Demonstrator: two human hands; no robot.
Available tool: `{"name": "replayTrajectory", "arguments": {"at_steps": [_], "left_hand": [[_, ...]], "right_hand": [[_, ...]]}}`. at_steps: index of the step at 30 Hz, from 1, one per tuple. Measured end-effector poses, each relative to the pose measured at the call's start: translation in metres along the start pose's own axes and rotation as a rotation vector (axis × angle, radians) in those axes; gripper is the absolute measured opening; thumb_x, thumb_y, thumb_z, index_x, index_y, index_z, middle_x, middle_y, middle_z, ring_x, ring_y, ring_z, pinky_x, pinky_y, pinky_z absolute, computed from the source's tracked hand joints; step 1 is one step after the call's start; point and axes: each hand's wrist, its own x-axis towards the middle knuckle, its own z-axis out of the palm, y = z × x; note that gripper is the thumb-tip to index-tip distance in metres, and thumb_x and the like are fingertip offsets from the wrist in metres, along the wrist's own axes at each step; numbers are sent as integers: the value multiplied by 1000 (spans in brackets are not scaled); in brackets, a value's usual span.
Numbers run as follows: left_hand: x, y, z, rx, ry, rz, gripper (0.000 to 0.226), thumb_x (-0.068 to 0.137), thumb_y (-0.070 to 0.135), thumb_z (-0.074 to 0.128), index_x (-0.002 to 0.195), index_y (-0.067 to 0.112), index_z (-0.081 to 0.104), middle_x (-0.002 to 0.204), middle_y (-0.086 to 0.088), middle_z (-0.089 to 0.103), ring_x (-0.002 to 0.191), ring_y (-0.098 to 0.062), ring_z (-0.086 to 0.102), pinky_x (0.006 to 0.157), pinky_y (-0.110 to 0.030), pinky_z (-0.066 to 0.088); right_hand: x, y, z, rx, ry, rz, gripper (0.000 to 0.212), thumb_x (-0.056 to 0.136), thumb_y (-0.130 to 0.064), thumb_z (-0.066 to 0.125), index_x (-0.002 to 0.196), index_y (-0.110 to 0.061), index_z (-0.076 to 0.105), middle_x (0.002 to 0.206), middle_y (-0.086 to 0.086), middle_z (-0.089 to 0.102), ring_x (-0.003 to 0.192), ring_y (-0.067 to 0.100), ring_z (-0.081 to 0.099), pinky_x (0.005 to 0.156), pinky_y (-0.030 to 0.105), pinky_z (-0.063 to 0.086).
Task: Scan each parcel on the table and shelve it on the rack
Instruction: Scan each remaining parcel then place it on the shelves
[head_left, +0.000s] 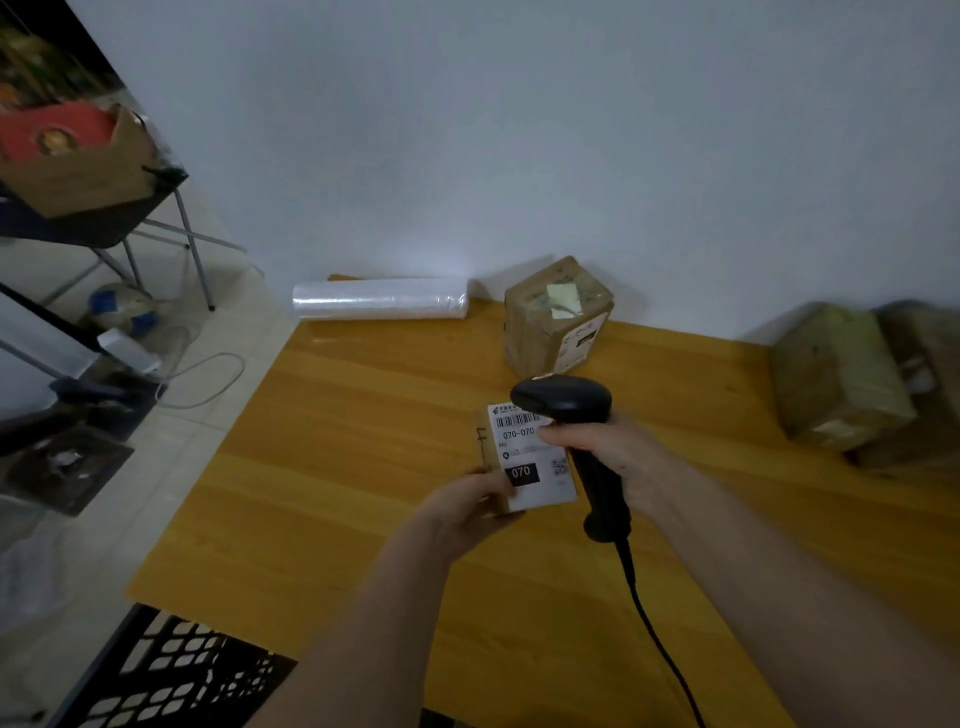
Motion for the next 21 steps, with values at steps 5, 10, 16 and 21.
{"name": "replayTrajectory", "arguments": {"at_steps": [5, 10, 16, 21], "left_hand": [[-27, 4, 50, 15, -57, 57, 78, 62, -23, 70, 129, 12, 50, 123, -19, 59, 111, -42, 58, 80, -52, 56], [-62, 26, 101, 63, -39, 172, 76, 70, -19, 71, 133, 16, 48, 123, -17, 61, 104, -39, 62, 66, -45, 60], [-95, 57, 155, 130, -25, 322, 74, 75, -21, 66, 136, 17, 47, 126, -17, 61, 102, -35, 62, 74, -44, 57], [-101, 58, 186, 180, -66, 376, 72, 77, -20, 64, 136, 16, 48, 123, -16, 63, 113, -38, 60, 97, -52, 50]], "right_hand": [[-42, -12, -37, 47, 7, -161, 28, 73, -16, 82, 100, -19, 74, 94, 2, 77, 94, 24, 71, 82, 41, 56], [-96, -30, -70, 17, 133, -393, 16, 76, -17, 81, 91, -18, 74, 82, -3, 76, 79, 14, 71, 69, 26, 56], [-161, -35, -103, -15, 181, -611, 20, 82, -20, 76, 71, -5, 70, 58, 6, 65, 47, 15, 59, 48, 24, 51], [-182, -27, -123, -23, 234, -642, 23, 84, -19, 75, 65, -11, 65, 52, 3, 61, 42, 14, 54, 45, 24, 47]]}}
